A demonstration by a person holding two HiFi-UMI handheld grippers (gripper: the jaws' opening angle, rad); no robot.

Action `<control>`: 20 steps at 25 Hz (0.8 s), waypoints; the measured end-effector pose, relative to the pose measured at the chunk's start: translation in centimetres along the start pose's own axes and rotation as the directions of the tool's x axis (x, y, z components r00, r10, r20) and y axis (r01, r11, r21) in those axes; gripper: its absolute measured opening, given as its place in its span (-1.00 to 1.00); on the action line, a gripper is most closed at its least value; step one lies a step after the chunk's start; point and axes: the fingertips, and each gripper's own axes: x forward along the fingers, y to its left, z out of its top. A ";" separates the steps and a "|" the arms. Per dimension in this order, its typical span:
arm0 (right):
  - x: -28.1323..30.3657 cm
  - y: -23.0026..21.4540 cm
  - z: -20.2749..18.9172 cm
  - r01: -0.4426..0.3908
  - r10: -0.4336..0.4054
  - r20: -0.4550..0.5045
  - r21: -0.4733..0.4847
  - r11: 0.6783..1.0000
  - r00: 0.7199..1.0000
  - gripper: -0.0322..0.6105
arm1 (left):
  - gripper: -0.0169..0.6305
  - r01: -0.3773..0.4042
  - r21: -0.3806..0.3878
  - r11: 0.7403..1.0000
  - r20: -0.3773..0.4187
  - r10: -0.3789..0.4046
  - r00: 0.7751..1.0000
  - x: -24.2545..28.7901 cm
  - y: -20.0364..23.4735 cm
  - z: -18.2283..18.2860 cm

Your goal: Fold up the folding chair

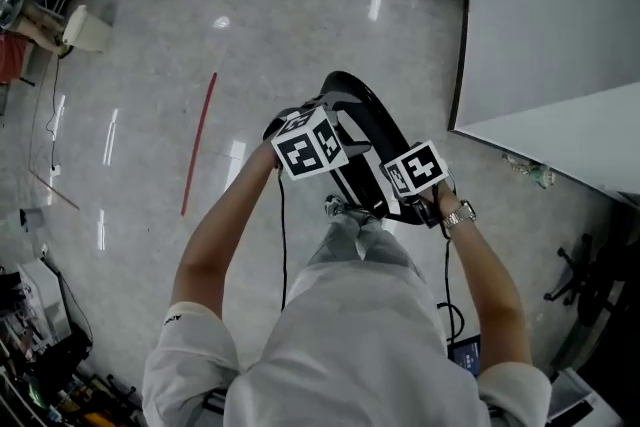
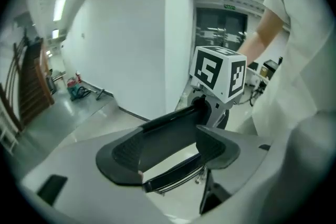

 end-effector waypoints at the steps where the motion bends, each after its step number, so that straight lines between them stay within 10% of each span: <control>1: -0.1 0.3 0.1 0.001 -0.001 0.000 -0.002 1.000 1.000 -0.42 | 0.06 0.025 0.063 0.998 -0.040 -0.022 0.999 -0.3 0.3 0.3; 11: -0.1 3.2 0.4 -0.004 0.004 0.029 0.009 1.000 1.000 -0.42 | 0.05 0.289 0.383 0.877 -0.344 -0.155 0.926 1.0 -0.4 -0.4; 20: -0.3 4.1 -0.1 -0.050 0.046 0.068 0.066 0.997 0.997 -0.42 | -0.23 0.484 0.543 0.686 -0.576 -0.116 0.809 3.5 -1.5 -3.2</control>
